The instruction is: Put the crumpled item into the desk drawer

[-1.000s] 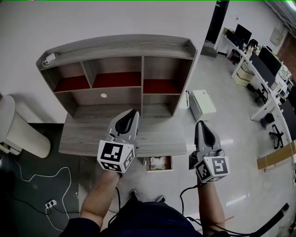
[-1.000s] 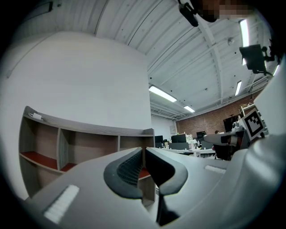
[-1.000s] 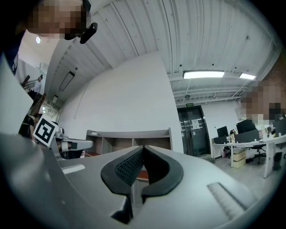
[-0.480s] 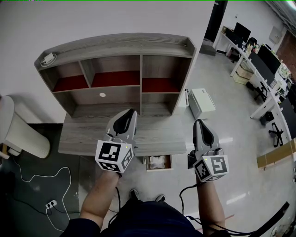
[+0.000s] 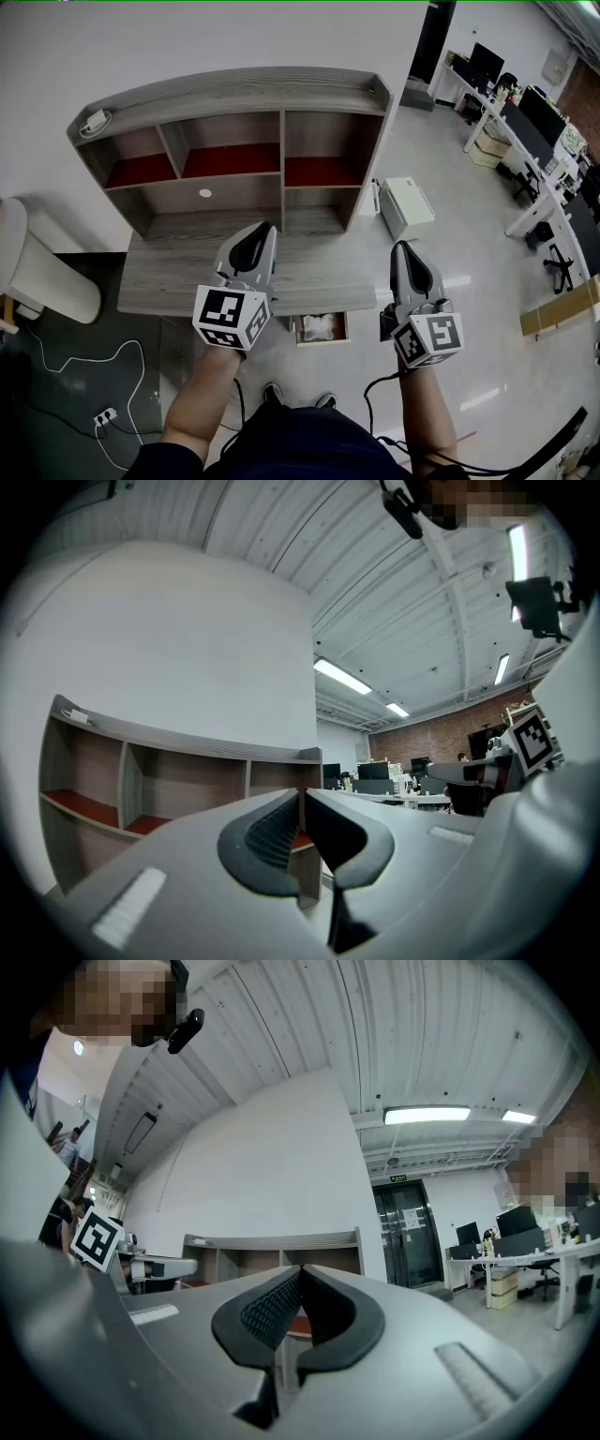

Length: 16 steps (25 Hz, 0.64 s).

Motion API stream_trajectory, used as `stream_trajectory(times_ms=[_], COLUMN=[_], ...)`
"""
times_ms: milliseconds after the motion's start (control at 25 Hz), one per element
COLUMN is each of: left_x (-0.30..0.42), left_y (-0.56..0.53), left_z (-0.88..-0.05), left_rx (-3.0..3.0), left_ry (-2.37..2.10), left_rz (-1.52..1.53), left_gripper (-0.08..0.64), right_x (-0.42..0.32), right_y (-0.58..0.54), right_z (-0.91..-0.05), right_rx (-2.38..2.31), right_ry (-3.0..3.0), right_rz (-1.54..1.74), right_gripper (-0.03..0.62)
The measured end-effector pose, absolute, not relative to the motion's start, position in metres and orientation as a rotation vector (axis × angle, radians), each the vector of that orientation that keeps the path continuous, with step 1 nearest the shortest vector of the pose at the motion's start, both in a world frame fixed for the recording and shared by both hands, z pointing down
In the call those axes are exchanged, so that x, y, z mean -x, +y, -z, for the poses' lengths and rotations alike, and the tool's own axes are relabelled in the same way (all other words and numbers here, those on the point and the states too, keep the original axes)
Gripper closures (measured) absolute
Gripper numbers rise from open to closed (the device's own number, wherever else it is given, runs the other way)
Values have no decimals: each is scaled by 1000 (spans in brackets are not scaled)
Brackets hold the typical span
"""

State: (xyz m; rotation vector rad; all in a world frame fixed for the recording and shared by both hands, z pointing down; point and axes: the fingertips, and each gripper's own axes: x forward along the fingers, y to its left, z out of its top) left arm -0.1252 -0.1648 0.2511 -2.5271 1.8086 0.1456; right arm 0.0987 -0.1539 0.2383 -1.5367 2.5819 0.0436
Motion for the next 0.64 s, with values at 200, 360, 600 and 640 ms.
stream_trajectory(times_ms=[200, 360, 600, 640], left_x=[125, 126, 131, 131], left_y=[-164, -163, -164, -164], left_z=[-251, -251, -253, -254], left_rx=[2535, 2537, 2551, 2554], left_ry=[1804, 1800, 1790, 1788], left_rz=[-146, -148, -145, -144], left_gripper=[537, 537, 538, 537], right_x=[-99, -99, -91, -90], right_y=[-153, -152, -152, -152], right_z=[-239, -240, -242, -242], right_rx=[1543, 1549, 1561, 1561], right_ry=[2576, 2578, 2588, 2586], right_rz=[-40, -42, -39, -38], right_gripper=[587, 587, 586, 587])
